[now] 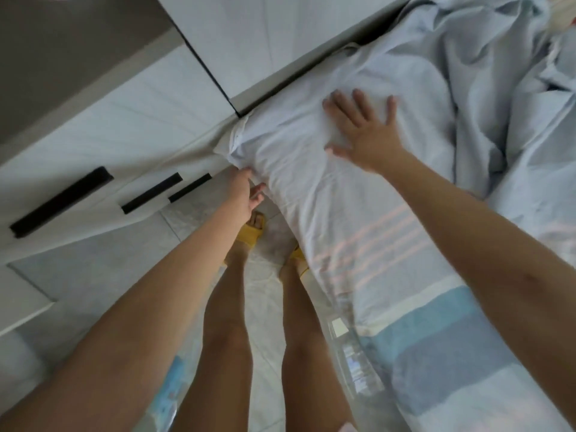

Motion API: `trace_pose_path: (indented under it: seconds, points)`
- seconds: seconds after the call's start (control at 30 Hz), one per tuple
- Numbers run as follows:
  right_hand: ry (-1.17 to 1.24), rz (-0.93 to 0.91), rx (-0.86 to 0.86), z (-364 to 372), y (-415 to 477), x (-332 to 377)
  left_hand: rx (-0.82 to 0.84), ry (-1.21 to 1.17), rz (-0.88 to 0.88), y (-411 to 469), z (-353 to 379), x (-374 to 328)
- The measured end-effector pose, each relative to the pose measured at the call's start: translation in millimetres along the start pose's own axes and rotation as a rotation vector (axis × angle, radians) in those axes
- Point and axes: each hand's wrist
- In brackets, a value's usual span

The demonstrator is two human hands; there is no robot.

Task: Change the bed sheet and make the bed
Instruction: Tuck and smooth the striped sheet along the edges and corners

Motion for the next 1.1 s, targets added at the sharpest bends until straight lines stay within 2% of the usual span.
trace_pose_path:
  seconds: [0.07,0.13,0.23,0.3,0.4,0.47,0.57,0.67,0.73,0.93,1.1]
  points:
    - [0.119,0.134,-0.042,-16.9,4.7,1.4,0.069,-0.090,-0.071,4.1,3.4,1.7]
    - [0.208,0.252,-0.166,-22.7,-0.9,21.6,0.146,-0.104,-0.102,8.4,5.3,7.5]
    - [0.311,0.399,-0.310,-13.2,-28.0,52.6,0.110,-0.032,-0.094,11.2,7.0,17.8]
    - [0.306,0.557,-0.254,2.4,-55.4,64.8,0.042,-0.065,-0.096,13.5,1.7,22.0]
    - [0.298,0.886,-0.122,29.6,-97.2,64.0,0.083,-0.144,-0.126,14.5,-8.1,25.8]
    - [0.351,0.991,-0.108,42.3,-117.0,53.3,0.062,-0.079,-0.111,13.3,-14.6,26.5]
    - [0.368,0.914,-0.106,51.5,-129.2,37.8,-0.004,-0.036,-0.070,14.8,-25.6,27.0]
    - [0.268,0.756,-0.084,53.2,-129.5,31.3,-0.034,-0.110,-0.047,19.1,-38.4,26.7]
    - [0.196,0.713,-0.080,51.6,-131.5,28.7,-0.040,-0.119,-0.021,15.8,-42.8,25.7]
    - [0.048,0.738,-0.212,38.8,-152.0,25.1,-0.030,-0.154,0.019,4.5,-40.8,21.7]
    - [0.029,0.793,-0.296,39.0,-149.4,16.9,-0.033,-0.132,0.029,4.1,-36.6,20.6]
Point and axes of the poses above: each hand's wrist, its own y-axis towards the middle knuckle, its own z-axis out of the palm, x = y × z, and after that the axes turned 6 degrees about -z, right-handed
